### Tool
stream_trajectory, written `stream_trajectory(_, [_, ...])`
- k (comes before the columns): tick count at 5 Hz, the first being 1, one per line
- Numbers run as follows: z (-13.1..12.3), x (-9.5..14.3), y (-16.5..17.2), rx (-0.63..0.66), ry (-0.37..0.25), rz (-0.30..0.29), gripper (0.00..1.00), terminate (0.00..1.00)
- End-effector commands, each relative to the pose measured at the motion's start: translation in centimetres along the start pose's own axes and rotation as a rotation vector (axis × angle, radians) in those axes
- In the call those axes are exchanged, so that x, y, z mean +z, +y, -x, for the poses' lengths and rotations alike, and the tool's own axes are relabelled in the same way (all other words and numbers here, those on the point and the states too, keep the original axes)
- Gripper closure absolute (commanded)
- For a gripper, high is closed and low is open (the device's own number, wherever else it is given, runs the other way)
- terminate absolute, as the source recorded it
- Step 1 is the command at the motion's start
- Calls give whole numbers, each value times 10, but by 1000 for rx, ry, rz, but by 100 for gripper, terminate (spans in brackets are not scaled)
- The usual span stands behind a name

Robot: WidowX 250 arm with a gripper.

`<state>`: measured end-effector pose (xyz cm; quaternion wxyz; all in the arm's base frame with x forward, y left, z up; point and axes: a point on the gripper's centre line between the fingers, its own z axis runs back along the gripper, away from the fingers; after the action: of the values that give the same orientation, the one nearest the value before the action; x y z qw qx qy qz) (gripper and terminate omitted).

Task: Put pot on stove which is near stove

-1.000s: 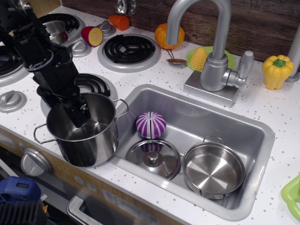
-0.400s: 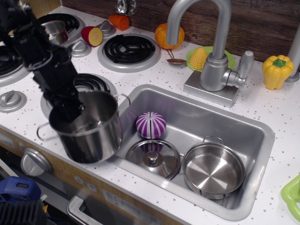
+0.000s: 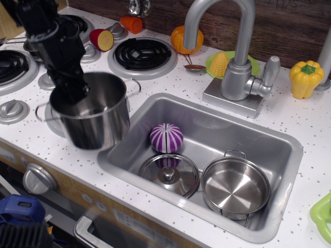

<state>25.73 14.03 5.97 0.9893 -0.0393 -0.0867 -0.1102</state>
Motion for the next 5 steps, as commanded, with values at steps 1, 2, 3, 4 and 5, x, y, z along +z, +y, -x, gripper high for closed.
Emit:
stream_trajectory(1, [-27, 13, 27, -86, -48, -49, 100, 0])
stream_trajectory(2, [-35, 13, 43, -106, -63, -55, 100, 0])
stream_trajectory(3, [-39, 15, 58, -113, -91, -71, 100, 0])
stream_trajectory(4, [-42, 11, 69, -110, -88, -60, 100, 0])
stream_trajectory(5, [-44, 8, 76, -125, -88, -48, 100, 0])
